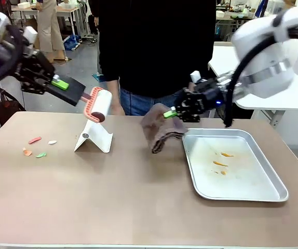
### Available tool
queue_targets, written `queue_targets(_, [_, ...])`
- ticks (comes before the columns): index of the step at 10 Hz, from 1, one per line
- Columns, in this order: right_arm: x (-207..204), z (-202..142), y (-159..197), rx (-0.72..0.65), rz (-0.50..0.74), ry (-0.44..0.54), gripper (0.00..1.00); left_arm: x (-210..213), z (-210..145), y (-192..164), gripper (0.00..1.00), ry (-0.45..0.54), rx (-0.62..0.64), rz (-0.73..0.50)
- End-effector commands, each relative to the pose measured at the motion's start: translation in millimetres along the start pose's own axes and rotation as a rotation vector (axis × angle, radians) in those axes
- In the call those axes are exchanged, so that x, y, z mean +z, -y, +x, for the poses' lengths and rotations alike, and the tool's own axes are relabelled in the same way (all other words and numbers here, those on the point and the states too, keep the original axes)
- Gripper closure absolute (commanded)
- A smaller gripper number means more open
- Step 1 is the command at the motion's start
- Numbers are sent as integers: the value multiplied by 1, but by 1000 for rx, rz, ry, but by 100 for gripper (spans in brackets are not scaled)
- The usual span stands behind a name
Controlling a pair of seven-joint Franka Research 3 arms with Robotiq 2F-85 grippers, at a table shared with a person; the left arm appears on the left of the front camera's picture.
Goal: Clean the surface of the table.
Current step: Hold the Lint Roller with your left hand and the towel with your right hand.
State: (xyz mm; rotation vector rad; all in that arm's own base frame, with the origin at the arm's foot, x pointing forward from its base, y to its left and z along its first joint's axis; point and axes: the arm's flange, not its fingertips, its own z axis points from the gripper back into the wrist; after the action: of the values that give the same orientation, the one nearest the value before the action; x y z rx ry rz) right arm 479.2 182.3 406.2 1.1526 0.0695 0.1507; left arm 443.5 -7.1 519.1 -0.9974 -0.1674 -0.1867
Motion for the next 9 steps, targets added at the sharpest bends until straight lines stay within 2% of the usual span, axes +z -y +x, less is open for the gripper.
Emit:
queue_targets(1, [52, -35, 18, 4, 102, 24, 100, 40, -22, -11, 100, 63, -10, -96])
queue_targets(3, [111, -65, 26, -25, 97, 149, 100, 89, -39, -30, 100, 103, 11, -153])
queue_targets(5, [173, -96, 39, -73, 130, 275, 100, 132, -60, -56, 100, 82, 9, -206])
queue_targets(7, [226, -122, 54, -88, 202, 328, 100, 162, -87, -81, 100, 206, 38, -301])
queue_targets(8, [250, -135, 61, -83, 209, 312, 100, 182, -98, -103, 100, 243, 65, -360])
queue_targets(9, [271, -144, 69, -104, 217, 346, 100, 197, -104, -119, 100, 265, 101, -364])
